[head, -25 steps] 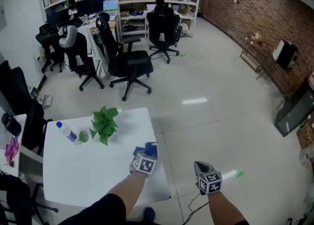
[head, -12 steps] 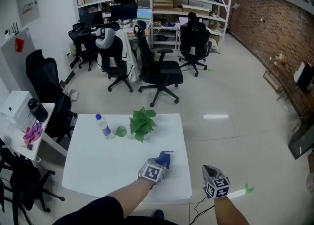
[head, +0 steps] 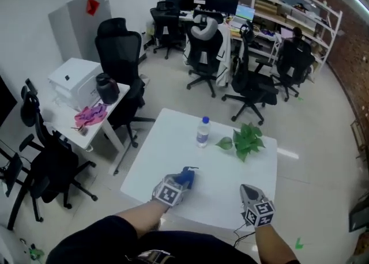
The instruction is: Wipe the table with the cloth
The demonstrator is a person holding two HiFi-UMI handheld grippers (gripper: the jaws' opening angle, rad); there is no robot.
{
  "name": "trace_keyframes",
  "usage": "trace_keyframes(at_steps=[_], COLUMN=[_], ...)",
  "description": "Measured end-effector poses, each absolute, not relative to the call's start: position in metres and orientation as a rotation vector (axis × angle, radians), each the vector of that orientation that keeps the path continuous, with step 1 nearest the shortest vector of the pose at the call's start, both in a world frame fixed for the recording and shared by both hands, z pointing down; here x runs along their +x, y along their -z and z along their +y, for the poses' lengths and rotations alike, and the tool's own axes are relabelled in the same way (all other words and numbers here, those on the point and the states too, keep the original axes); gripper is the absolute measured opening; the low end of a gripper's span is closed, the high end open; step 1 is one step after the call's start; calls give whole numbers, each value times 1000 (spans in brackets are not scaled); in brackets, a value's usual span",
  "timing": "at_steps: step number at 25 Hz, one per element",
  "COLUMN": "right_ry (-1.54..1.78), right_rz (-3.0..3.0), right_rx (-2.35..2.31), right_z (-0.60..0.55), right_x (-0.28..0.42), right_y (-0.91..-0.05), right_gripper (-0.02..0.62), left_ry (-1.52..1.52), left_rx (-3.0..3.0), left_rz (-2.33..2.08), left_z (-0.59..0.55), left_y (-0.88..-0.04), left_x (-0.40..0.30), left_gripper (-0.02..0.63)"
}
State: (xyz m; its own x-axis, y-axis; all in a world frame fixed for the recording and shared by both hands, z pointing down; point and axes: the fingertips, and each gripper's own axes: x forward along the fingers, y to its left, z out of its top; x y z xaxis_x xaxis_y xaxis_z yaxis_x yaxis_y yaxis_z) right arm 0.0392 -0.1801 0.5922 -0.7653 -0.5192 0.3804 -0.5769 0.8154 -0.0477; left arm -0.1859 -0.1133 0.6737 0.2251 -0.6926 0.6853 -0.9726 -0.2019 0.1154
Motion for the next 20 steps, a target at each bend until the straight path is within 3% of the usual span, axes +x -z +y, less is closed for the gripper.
trace_keyframes(at_steps=[5, 9, 14, 20], right_ry=[-229, -221, -205, -185], right_rz=[-2650, -2630, -2603, -2590], right_rx=[609, 454, 323, 290], right_z=[-144, -120, -92, -79], right_x=[-98, -184, -240, -251], right_y=[-612, -637, -655, -653], right_gripper=[17, 18, 18, 18], left_ry=[-670, -675, -708, -785], left_rx=[1776, 1687, 1659, 1708], left_rz=[-1661, -1717, -1679, -1608], left_z=[-19, 37, 65, 61], left_y=[-701, -726, -762, -778], left_x=[-341, -423, -446, -441], left_gripper=[112, 112, 114, 119])
